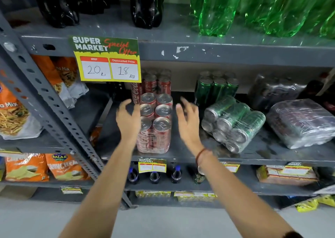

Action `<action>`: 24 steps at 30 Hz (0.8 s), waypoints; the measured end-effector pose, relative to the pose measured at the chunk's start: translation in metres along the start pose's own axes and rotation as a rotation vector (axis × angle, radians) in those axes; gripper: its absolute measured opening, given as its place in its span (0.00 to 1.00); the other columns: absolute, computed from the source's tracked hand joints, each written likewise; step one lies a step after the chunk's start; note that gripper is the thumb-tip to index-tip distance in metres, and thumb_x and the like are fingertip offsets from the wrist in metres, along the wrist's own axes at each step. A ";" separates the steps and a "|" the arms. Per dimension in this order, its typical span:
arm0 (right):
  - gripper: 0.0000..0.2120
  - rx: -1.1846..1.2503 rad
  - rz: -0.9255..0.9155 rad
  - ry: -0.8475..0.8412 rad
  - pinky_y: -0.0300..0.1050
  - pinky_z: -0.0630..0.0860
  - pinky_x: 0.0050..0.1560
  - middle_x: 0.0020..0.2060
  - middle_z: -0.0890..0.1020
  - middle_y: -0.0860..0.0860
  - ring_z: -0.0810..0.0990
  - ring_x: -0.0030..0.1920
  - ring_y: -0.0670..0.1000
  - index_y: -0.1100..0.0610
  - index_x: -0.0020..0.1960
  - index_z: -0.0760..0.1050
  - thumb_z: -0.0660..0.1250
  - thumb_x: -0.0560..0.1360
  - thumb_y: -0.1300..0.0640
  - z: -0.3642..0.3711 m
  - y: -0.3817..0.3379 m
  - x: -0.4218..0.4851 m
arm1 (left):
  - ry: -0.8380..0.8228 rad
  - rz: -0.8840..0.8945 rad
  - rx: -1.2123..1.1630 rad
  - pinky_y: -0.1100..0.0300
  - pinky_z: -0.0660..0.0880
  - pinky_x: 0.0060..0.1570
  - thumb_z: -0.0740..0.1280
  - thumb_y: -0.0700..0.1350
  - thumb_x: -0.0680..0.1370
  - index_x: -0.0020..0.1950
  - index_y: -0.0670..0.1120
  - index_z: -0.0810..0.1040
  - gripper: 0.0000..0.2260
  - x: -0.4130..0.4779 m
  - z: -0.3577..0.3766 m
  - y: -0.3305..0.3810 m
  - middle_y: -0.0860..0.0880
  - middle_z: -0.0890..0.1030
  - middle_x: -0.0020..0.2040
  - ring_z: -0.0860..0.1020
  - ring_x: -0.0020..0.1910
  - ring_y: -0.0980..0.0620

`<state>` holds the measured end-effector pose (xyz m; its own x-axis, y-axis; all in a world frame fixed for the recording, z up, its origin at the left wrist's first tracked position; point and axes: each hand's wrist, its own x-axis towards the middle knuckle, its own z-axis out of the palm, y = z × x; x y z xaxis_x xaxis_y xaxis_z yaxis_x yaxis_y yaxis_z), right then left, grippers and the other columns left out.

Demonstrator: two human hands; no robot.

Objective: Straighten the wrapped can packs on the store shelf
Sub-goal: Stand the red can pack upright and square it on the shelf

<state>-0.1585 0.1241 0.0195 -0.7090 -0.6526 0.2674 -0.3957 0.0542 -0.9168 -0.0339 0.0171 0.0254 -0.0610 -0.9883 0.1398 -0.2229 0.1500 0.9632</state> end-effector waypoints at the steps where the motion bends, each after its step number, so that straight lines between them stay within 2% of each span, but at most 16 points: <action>1: 0.20 -0.038 -0.004 -0.055 0.46 0.62 0.69 0.63 0.71 0.57 0.69 0.65 0.54 0.56 0.69 0.70 0.60 0.79 0.49 0.000 -0.003 0.021 | 0.092 0.008 -0.021 0.54 0.61 0.67 0.65 0.48 0.75 0.66 0.46 0.71 0.20 -0.026 0.004 0.000 0.39 0.68 0.70 0.65 0.70 0.41; 2: 0.20 -0.080 -0.019 -0.130 0.48 0.60 0.72 0.65 0.71 0.59 0.67 0.68 0.56 0.57 0.68 0.71 0.61 0.79 0.50 0.003 -0.005 0.041 | 0.117 0.001 -0.031 0.54 0.57 0.68 0.65 0.51 0.74 0.69 0.47 0.67 0.25 -0.051 0.011 0.000 0.38 0.58 0.75 0.57 0.74 0.41; 4: 0.21 -0.135 -0.017 -0.341 0.47 0.57 0.73 0.70 0.70 0.58 0.64 0.71 0.56 0.55 0.69 0.71 0.62 0.78 0.48 0.013 -0.009 0.070 | 0.065 -0.024 0.010 0.47 0.52 0.70 0.68 0.56 0.71 0.74 0.50 0.59 0.35 -0.088 0.029 -0.003 0.40 0.42 0.78 0.46 0.76 0.41; 6: 0.23 -0.165 0.006 -0.568 0.44 0.56 0.71 0.71 0.68 0.54 0.64 0.71 0.51 0.53 0.69 0.70 0.64 0.77 0.47 0.023 -0.007 0.080 | 0.020 -0.046 0.128 0.39 0.50 0.71 0.73 0.58 0.67 0.76 0.50 0.52 0.44 -0.102 0.046 -0.005 0.39 0.36 0.76 0.41 0.76 0.37; 8: 0.22 -0.217 -0.040 -0.632 0.43 0.57 0.72 0.71 0.70 0.53 0.65 0.71 0.50 0.53 0.68 0.72 0.66 0.75 0.48 0.030 -0.001 0.082 | 0.038 -0.071 0.191 0.36 0.51 0.70 0.76 0.59 0.63 0.76 0.50 0.50 0.50 -0.097 0.054 -0.003 0.37 0.36 0.76 0.40 0.75 0.33; 10: 0.22 -0.276 -0.100 -0.571 0.48 0.57 0.74 0.70 0.70 0.54 0.66 0.71 0.55 0.52 0.67 0.73 0.68 0.74 0.49 0.031 0.006 0.084 | 0.086 -0.071 0.178 0.36 0.53 0.69 0.77 0.58 0.60 0.76 0.51 0.53 0.51 -0.085 0.053 -0.007 0.37 0.40 0.77 0.42 0.75 0.32; 12: 0.24 -0.386 -0.128 -0.510 0.52 0.55 0.74 0.70 0.69 0.57 0.64 0.70 0.59 0.48 0.68 0.72 0.68 0.73 0.45 0.028 0.013 0.083 | 0.066 -0.004 0.140 0.40 0.56 0.70 0.79 0.55 0.59 0.74 0.51 0.58 0.48 -0.063 0.041 -0.020 0.38 0.43 0.77 0.46 0.75 0.34; 15: 0.28 -0.435 -0.120 -0.401 0.50 0.57 0.70 0.64 0.68 0.59 0.64 0.66 0.60 0.47 0.68 0.71 0.68 0.71 0.39 0.023 0.018 0.071 | -0.178 0.066 0.143 0.54 0.57 0.71 0.80 0.49 0.58 0.71 0.56 0.63 0.45 -0.012 0.003 -0.041 0.42 0.46 0.78 0.55 0.75 0.42; 17: 0.30 -0.376 -0.124 -0.322 0.47 0.62 0.70 0.59 0.67 0.57 0.67 0.63 0.58 0.50 0.67 0.72 0.69 0.70 0.38 0.025 0.015 0.052 | -0.391 0.098 0.228 0.52 0.59 0.72 0.81 0.50 0.57 0.70 0.57 0.64 0.45 0.025 -0.022 -0.045 0.44 0.49 0.78 0.59 0.75 0.47; 20: 0.30 -0.311 -0.101 -0.147 0.47 0.72 0.61 0.56 0.65 0.57 0.71 0.58 0.57 0.56 0.65 0.73 0.69 0.70 0.40 0.042 0.007 0.016 | -0.639 0.115 0.317 0.53 0.54 0.73 0.81 0.48 0.59 0.71 0.60 0.63 0.45 0.066 -0.041 -0.041 0.47 0.48 0.79 0.50 0.76 0.54; 24: 0.25 -0.331 -0.048 0.061 0.50 0.77 0.50 0.54 0.64 0.55 0.70 0.56 0.57 0.56 0.61 0.74 0.66 0.71 0.39 0.060 -0.002 -0.015 | -0.824 0.104 0.338 0.47 0.59 0.73 0.78 0.49 0.57 0.73 0.61 0.60 0.48 0.081 -0.045 -0.036 0.49 0.50 0.79 0.52 0.77 0.51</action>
<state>-0.1118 0.0882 -0.0008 -0.7144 -0.6148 0.3341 -0.5904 0.2734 -0.7593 0.0128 -0.0697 0.0127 -0.7469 -0.6555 -0.1117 -0.4441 0.3667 0.8175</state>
